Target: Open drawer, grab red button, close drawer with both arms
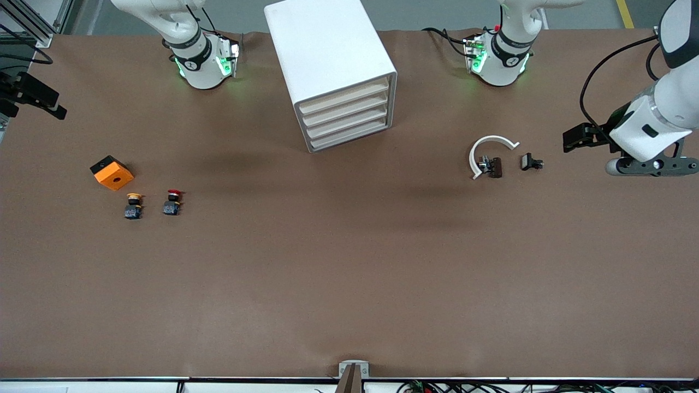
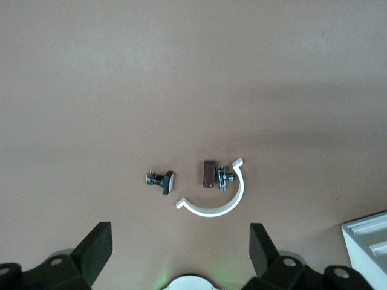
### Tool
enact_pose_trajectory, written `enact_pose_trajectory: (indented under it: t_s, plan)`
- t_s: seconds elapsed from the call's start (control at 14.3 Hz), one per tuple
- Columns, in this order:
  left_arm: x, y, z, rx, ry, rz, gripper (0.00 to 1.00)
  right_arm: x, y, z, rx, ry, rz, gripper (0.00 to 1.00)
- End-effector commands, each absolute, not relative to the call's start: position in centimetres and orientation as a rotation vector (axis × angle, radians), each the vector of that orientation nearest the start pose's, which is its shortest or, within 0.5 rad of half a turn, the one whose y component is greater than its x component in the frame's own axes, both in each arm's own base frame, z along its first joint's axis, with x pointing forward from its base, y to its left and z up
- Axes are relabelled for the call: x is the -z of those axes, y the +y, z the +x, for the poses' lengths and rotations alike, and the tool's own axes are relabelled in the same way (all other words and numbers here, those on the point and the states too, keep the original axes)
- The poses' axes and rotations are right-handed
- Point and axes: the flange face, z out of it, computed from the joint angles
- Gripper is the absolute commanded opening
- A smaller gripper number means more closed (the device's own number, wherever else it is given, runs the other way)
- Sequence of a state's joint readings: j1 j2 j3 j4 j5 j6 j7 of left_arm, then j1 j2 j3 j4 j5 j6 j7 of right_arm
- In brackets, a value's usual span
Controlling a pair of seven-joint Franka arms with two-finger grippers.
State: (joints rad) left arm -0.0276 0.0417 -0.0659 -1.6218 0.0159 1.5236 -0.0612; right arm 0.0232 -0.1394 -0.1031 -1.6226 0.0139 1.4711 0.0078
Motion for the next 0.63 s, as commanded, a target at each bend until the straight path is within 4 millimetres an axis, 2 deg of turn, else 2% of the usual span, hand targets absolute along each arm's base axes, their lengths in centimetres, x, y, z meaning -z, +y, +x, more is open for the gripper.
enact_pose_trajectory:
  t_s: [0.0, 0.35, 0.56]
  plan:
    - [-59.0, -5.0, 56.0, -0.165, 0.039, -3.13, 1.0, -67.1, -4.3, 49.4, 0.0, 0.142, -3.111, 1.0]
    - [-61.7, -5.0, 55.1, -0.082, 0.041, -3.135, 1.0, -67.0, -5.0, 49.3, -0.001, 0.149, -3.111, 1.0]
    - [-62.1, -5.3, 54.7, -0.072, 0.034, -3.14, 1.0, -67.4, -4.4, 49.4, 0.01, 0.133, -3.115, 1.0]
